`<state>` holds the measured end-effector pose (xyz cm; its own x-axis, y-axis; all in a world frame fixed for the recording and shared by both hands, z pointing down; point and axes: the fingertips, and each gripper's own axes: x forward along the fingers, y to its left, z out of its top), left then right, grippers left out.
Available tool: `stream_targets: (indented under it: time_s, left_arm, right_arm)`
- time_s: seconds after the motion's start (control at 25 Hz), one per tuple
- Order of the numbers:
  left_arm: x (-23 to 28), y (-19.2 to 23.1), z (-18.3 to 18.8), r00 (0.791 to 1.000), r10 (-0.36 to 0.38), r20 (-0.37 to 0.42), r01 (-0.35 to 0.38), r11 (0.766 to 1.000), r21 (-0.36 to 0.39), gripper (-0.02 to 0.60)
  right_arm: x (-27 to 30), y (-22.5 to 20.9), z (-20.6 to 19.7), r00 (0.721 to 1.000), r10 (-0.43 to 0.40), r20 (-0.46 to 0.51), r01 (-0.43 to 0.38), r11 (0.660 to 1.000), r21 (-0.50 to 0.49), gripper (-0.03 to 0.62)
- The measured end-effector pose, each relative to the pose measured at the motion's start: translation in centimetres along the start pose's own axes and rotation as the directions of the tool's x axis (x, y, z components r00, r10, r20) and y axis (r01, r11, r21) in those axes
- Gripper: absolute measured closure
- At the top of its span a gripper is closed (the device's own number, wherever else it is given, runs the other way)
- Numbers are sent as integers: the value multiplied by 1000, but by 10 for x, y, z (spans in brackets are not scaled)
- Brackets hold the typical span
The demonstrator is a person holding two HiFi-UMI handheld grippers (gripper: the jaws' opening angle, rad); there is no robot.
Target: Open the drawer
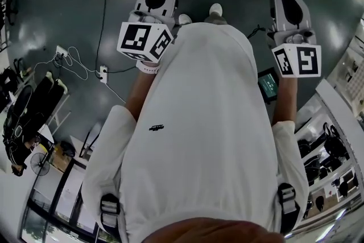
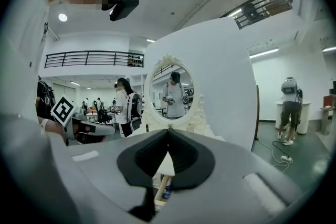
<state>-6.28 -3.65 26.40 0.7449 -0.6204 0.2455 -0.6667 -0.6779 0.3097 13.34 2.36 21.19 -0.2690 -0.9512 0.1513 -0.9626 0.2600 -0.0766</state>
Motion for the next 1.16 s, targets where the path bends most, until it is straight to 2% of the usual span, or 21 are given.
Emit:
stream_targets:
  time_s: [0.24,0.56,1.16]
  left_arm:
    - [5,-2,-2,1000,-4,-8,4,1000,-2,572]
    - [12,-4,0,1000,-13,-9,12,1000,-4,572]
    - [21,-9,-4,1000,-1,-21,1,1000,-4,572]
  right_arm:
    - [-6,-2,1,1000,-8,2,9,1000,-9,583]
    - [-9,-9,-4,999,-41,7,41,998,43,583]
    - [-2,-20,-9,1000,-19,3,19,998,62,583]
